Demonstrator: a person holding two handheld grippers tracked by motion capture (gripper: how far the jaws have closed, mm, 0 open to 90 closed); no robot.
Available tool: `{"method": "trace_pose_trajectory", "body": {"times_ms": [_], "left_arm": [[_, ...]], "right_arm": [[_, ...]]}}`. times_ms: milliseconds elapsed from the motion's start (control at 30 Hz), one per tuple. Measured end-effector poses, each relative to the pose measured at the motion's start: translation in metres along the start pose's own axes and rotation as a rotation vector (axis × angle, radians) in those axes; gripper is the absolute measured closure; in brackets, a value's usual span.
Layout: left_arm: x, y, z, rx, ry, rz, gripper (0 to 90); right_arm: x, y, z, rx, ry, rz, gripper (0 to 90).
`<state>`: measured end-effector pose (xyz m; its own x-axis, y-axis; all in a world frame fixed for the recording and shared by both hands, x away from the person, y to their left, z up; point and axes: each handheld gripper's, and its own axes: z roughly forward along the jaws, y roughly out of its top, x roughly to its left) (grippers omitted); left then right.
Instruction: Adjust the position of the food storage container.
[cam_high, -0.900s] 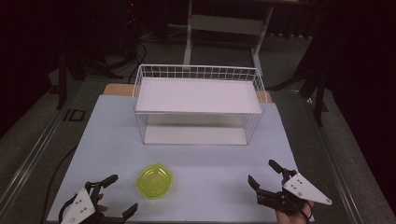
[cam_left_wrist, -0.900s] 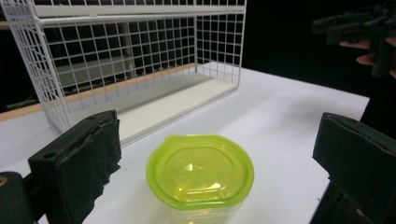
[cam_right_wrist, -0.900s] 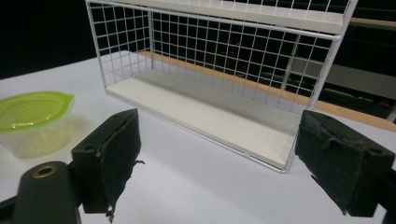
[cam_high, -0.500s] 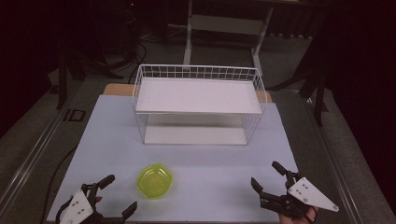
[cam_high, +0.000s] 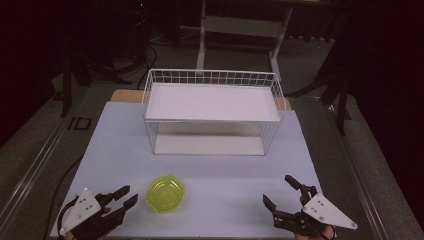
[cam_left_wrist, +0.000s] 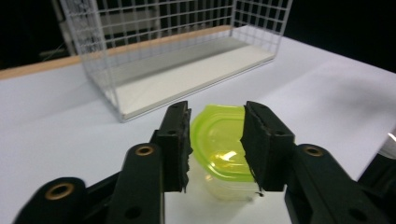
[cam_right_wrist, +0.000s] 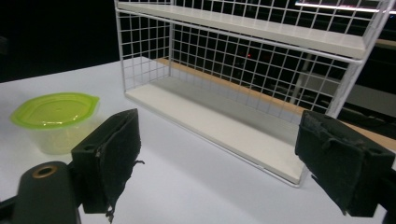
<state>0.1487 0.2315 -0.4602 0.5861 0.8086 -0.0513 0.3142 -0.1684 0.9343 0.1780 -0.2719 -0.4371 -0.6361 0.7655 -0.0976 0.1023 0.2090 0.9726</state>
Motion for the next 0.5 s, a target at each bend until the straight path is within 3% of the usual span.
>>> {"method": "trace_pose_trajectory", "body": {"times_ms": [100, 167, 200, 267, 367, 433, 500], "left_arm": [[-0.004, -0.004, 0.004, 0.028, 0.024, 0.013, 64.3], [-0.010, -0.007, 0.009, 0.101, 0.074, 0.006, 64.5], [-0.012, -0.008, 0.010, 0.111, 0.077, -0.008, 67.2], [-0.017, -0.008, 0.012, 0.165, 0.135, -0.011, 71.2], [-0.019, -0.010, 0.017, 0.226, 0.145, -0.027, 80.1], [-0.018, -0.014, 0.020, 0.260, 0.147, -0.061, 89.4], [-0.017, -0.019, 0.025, 0.316, 0.138, -0.091, 90.0]], "right_arm": [[0.001, 0.000, 0.000, 0.001, 0.003, -0.001, 14.1], [0.001, 0.000, 0.000, 0.000, 0.008, -0.002, 14.1], [0.001, 0.000, 0.000, 0.000, 0.009, -0.003, 14.2], [0.001, 0.000, 0.000, -0.002, 0.017, 0.000, 14.2], [0.002, 0.000, 0.001, -0.002, 0.024, -0.001, 14.2], [0.002, 0.000, 0.000, -0.002, 0.026, -0.003, 14.2], [0.002, 0.000, 0.000, -0.007, 0.029, 0.000, 14.2]]}}
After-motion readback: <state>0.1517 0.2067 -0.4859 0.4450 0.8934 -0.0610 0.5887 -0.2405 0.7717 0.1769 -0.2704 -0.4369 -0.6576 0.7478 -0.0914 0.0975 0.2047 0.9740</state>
